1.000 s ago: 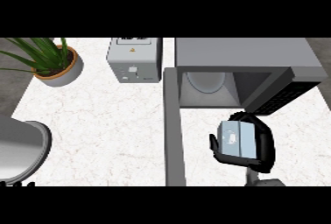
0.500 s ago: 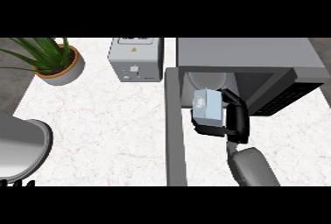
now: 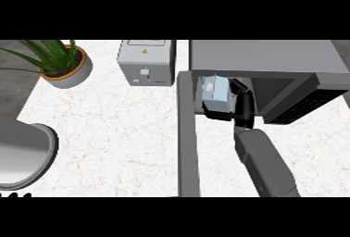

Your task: Pick up the milk, place it into the microwave and close the microwave

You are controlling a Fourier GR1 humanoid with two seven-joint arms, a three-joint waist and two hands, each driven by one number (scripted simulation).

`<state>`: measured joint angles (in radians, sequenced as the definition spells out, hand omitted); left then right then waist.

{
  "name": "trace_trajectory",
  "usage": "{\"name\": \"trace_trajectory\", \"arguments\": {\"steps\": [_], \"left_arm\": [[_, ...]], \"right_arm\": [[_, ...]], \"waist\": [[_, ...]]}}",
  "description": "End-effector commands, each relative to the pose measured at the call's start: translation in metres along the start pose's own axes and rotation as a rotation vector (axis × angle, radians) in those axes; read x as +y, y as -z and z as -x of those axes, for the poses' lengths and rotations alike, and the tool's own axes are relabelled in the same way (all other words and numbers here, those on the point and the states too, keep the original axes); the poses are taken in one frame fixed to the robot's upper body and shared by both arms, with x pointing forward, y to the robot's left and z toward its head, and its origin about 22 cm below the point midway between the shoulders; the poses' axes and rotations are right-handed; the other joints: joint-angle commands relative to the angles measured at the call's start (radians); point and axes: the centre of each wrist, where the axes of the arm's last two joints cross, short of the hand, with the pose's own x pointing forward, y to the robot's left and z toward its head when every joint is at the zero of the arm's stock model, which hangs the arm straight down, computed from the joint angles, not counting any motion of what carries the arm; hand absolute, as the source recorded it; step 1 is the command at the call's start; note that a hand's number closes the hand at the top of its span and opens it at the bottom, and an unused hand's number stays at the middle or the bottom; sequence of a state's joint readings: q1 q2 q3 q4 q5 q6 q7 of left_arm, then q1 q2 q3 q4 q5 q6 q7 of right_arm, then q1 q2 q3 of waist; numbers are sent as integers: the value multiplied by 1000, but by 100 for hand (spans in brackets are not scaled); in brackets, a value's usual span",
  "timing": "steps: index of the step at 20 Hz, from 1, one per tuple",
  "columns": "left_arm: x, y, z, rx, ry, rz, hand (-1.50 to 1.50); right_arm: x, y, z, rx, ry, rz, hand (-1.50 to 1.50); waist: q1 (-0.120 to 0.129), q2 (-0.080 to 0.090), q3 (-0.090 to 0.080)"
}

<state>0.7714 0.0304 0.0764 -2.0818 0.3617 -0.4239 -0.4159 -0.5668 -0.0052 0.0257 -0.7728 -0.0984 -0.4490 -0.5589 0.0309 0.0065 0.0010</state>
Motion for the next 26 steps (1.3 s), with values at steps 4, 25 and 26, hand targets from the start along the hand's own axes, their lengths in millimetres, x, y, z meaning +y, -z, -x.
{"name": "trace_trajectory", "arguments": {"steps": [4, 25, 26], "left_arm": [[3, 5, 4, 10, -9, 6, -150], [10, 14, 11, 0, -25, 64, -150], [5, 18, 10, -6, -30, 79, -150]], "right_arm": [[-13, 24, 19, 45, -156, 29, 150], [-54, 79, -2, -124, -448, 104, 150], [-50, 79, -4, -139, -440, 122, 150]], "waist": [[14, 9, 1], [97, 46, 5], [94, 47, 6]]}}
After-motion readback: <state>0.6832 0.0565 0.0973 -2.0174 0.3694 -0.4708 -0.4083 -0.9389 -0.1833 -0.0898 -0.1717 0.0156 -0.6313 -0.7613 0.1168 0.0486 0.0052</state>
